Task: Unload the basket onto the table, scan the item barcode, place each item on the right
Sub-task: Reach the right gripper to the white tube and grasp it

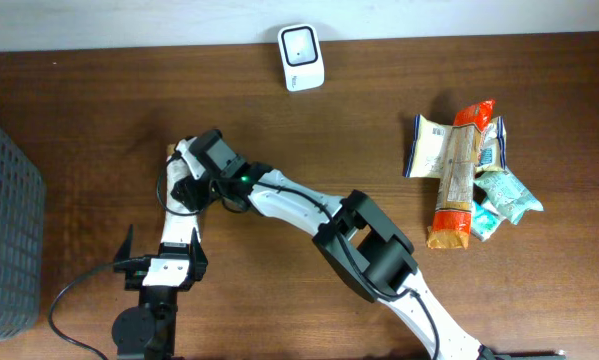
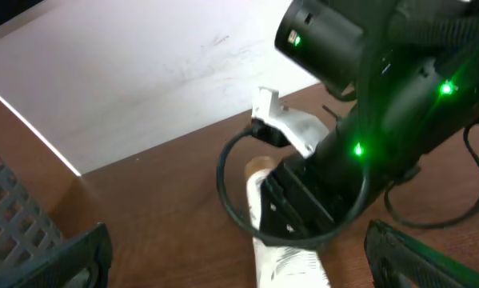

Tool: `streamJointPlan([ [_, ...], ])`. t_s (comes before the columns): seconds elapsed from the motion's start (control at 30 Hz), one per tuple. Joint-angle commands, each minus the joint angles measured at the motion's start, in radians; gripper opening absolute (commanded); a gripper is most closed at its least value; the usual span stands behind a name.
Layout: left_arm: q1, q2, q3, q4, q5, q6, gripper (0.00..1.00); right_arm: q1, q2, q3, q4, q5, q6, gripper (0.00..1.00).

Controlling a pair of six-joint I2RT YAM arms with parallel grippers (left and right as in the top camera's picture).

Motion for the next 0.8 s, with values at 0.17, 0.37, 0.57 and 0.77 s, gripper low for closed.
streamJointPlan([
  [0.17, 0.005, -0.005, -0.005, -0.001, 0.004, 0.012, 0.99, -0.050, 0.018, 0.018, -0.079, -0.133, -0.005, 0.08],
  [0.37, 0.005, -0.005, -0.005, -0.001, 0.004, 0.013, 0.99, -0.188, -0.038, 0.018, -0.206, -0.280, 0.003, 0.04],
  [0.57, 0.005, -0.005, -0.005, -0.001, 0.004, 0.012, 0.99, -0.269, -0.140, 0.018, -0.481, -0.116, -0.031, 0.04],
  [0.77, 0.005, -0.005, -0.005, -0.001, 0.004, 0.012, 0.99, -0.318, -0.251, 0.018, -0.798, 0.058, -0.063, 0.04],
])
